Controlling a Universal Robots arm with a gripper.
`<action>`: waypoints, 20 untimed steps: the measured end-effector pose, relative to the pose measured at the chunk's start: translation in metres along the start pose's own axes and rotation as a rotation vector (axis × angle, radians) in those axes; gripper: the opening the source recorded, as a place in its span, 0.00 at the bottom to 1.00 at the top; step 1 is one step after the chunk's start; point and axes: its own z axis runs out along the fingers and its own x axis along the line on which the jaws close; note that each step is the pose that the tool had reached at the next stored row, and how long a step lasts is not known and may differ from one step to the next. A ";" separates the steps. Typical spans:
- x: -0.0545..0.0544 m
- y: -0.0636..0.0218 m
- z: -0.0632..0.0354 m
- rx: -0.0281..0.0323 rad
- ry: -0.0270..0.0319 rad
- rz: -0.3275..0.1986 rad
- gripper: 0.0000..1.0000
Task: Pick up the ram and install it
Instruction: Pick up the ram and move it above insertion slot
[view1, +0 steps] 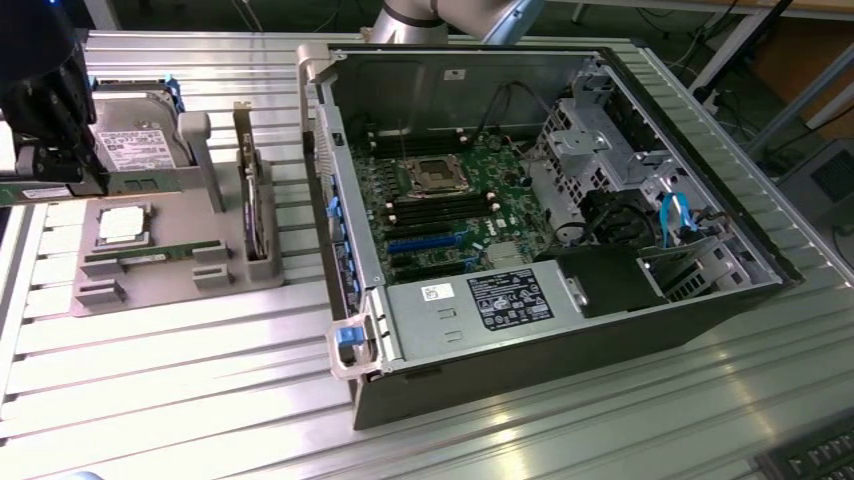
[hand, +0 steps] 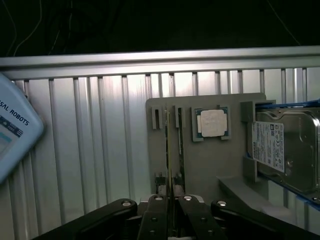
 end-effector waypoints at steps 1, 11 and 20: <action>0.000 0.0000 -0.0021 0.0000 0.0000 0.000 0.14; -0.001 0.0003 -0.0189 0.0000 0.0000 0.000 0.14; -0.002 0.0006 -0.0314 0.0000 0.0004 0.000 0.14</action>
